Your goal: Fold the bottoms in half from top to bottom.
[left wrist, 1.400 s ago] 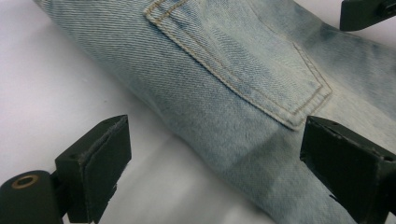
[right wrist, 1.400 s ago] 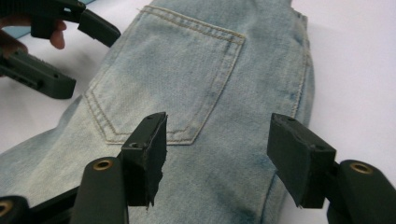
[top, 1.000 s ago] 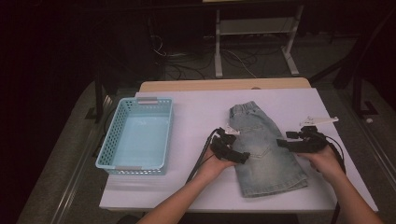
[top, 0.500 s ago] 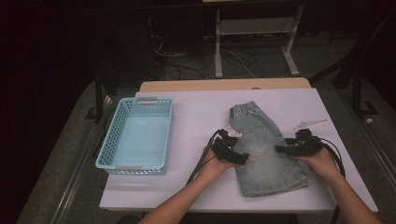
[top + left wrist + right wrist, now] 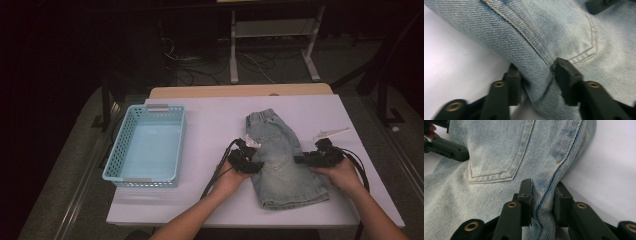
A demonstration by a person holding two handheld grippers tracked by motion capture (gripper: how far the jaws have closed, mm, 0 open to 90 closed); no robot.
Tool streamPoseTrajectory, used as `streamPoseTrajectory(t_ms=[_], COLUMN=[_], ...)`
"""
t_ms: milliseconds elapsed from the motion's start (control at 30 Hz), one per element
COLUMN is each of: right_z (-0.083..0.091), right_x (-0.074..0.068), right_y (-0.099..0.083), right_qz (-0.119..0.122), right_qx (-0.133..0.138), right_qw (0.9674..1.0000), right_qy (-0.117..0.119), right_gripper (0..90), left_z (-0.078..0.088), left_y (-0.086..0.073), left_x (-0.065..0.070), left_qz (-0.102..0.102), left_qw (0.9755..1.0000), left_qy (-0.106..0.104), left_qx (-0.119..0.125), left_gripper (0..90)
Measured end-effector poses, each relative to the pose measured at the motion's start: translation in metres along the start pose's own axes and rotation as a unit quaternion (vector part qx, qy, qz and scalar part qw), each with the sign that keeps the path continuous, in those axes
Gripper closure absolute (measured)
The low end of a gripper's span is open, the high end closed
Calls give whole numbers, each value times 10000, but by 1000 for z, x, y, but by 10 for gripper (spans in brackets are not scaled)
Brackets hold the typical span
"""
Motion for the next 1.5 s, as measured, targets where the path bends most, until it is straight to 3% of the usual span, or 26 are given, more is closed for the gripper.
streamPoseTrajectory(t_ms=[200,467,800,1133,1500], right_z=[0,2,6,4,-4], right_x=[-4,-7,-11,-25,-45], right_y=[1,4,7,9,14], right_qz=[214,378,361,391,451], right_qx=[-7,-58,-49,-58,-77], right_qw=[9997,9991,9993,9990,9976], right_qy=[-83,-173,-22,224,529], right_gripper=[775,785,786,786,787], left_z=[-1,6,15,32,54], left_y=[0,1,1,-7,-20], left_x=[-4,-11,-20,-27,-40], left_qz=[87,243,420,445,460], left_qw=[9994,9979,9952,9939,9940], left_qy=[-315,-588,-877,-1004,-989], left_qx=[66,129,140,46,-71], left_gripper=[791,810,811,811,812])
Point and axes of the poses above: each handheld gripper's, and its own axes: z roughly backward along the jaws, y roughly out of its top, x roughly to its right, the point moved 1 cm from there along -z, roughly forward along the jaws
